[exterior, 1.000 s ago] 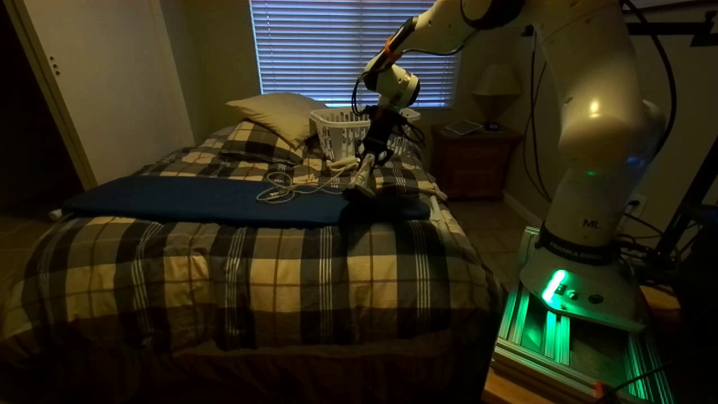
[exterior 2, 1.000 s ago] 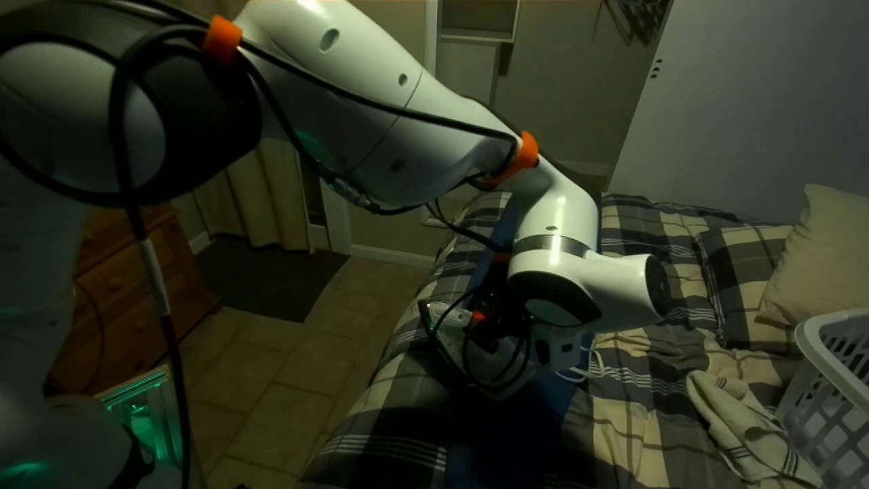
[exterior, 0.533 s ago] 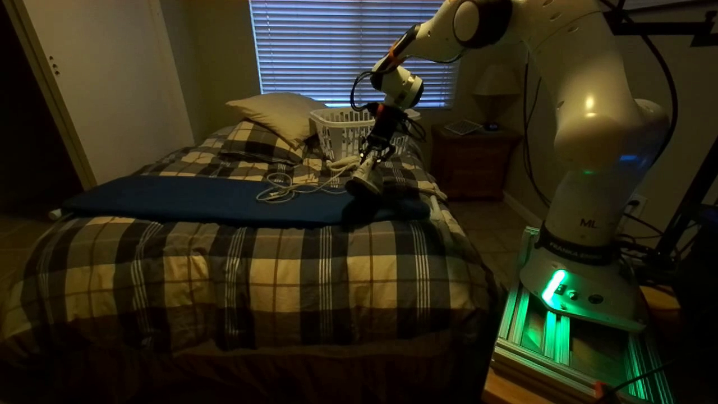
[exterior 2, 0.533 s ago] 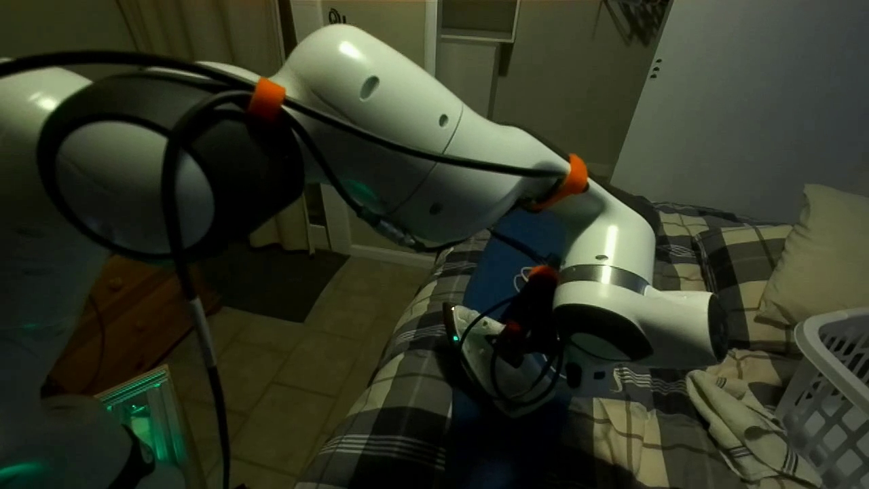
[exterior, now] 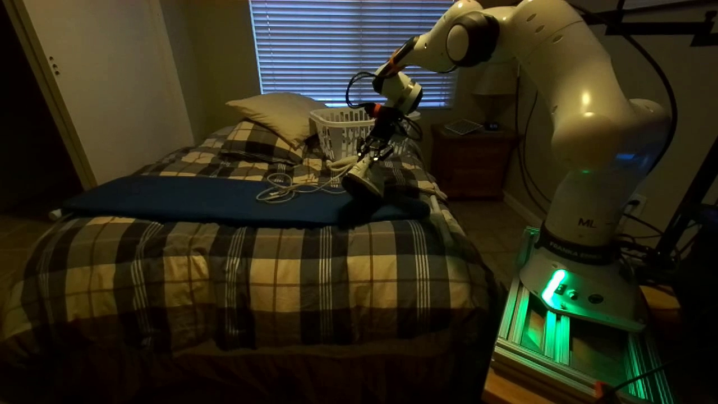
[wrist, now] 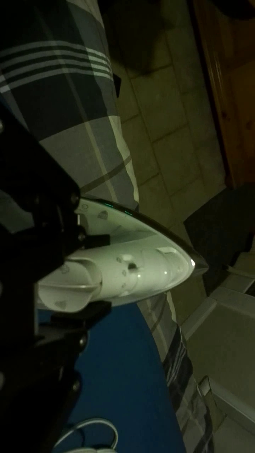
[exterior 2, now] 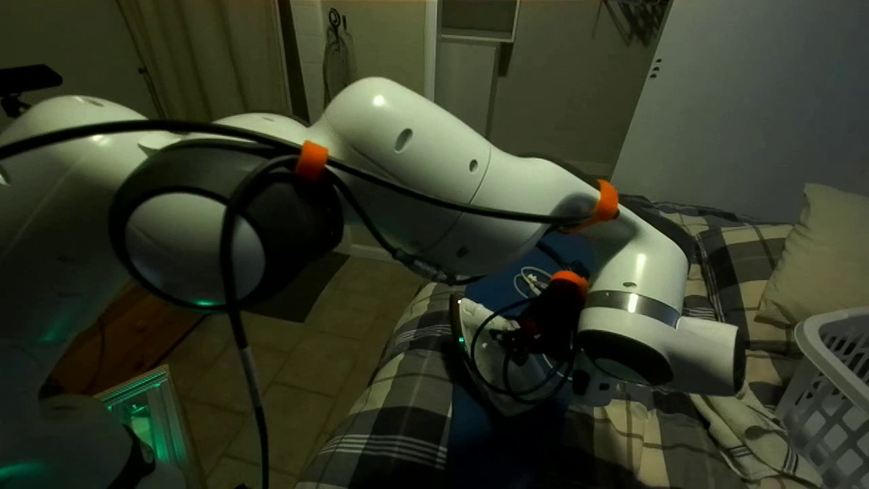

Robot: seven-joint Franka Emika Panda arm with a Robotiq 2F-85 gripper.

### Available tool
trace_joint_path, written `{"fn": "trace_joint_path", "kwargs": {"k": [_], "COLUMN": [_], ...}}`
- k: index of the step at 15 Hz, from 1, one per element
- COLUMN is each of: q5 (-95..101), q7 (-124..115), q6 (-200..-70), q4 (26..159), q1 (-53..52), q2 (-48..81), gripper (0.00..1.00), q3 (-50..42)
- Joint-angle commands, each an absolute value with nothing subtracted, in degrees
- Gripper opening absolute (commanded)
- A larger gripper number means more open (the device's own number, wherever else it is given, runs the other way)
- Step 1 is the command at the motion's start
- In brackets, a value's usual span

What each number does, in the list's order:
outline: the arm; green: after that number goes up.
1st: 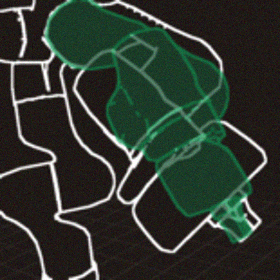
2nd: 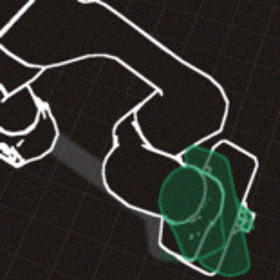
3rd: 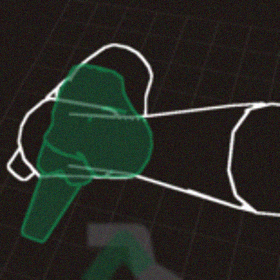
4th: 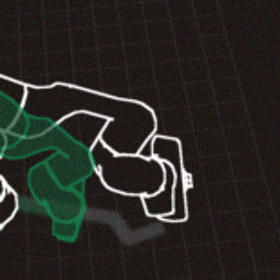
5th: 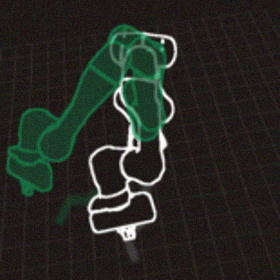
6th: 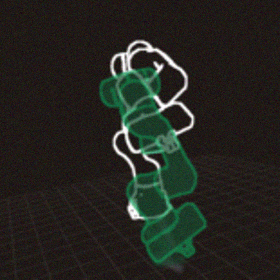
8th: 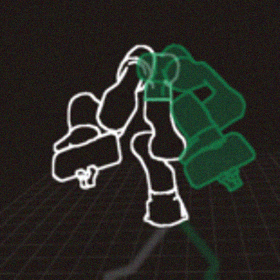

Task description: Put the iron in an upright position

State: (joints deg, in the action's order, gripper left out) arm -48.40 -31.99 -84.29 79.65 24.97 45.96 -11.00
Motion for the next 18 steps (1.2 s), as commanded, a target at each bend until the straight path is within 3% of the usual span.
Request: {"fn": "trace_joint_path", "kwargs": {"k": [1,11,18], "q5": [-50.4,-55.8,-48.6], "q7": [-34.9,-38.1,-29.8], "q6": [-80.8,-69.0,-80.2], "q4": [74.3,67.6,68.3], "q1": [26.1,29.6,25.1], "q2": [48.3,52.3,54.0], "gripper": [0.16,0.16,0.16], "q3": [-11.3,-9.5,-12.4]}}
